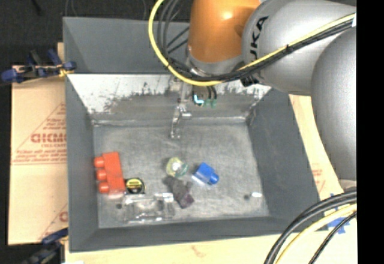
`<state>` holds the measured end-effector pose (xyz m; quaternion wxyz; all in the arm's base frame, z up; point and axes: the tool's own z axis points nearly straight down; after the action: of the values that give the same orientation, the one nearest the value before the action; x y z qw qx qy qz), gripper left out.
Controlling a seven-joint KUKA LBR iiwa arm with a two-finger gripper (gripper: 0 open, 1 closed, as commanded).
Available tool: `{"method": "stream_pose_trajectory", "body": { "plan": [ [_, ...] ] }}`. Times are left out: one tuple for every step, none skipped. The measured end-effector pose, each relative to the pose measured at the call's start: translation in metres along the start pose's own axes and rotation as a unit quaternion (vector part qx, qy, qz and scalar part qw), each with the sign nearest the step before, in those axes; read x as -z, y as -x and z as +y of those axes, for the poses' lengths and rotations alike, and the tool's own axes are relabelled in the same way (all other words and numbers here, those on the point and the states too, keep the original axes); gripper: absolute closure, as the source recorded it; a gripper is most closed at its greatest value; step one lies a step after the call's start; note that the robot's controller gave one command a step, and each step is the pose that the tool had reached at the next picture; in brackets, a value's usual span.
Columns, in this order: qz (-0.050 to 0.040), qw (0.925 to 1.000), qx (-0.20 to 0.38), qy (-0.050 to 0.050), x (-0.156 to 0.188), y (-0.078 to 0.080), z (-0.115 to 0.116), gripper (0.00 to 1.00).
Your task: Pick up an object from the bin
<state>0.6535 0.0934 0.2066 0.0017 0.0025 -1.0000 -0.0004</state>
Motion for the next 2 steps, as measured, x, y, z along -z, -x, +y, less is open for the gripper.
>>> {"method": "stream_pose_trajectory", "body": {
  "plan": [
    [0.0004, 0.9908, 0.135, -0.001, -0.083, -0.073, -0.042, 0.00],
    [-0.0077, 0.9955, 0.094, 0.000, -0.131, -0.128, -0.055, 0.00]
  ]
}}
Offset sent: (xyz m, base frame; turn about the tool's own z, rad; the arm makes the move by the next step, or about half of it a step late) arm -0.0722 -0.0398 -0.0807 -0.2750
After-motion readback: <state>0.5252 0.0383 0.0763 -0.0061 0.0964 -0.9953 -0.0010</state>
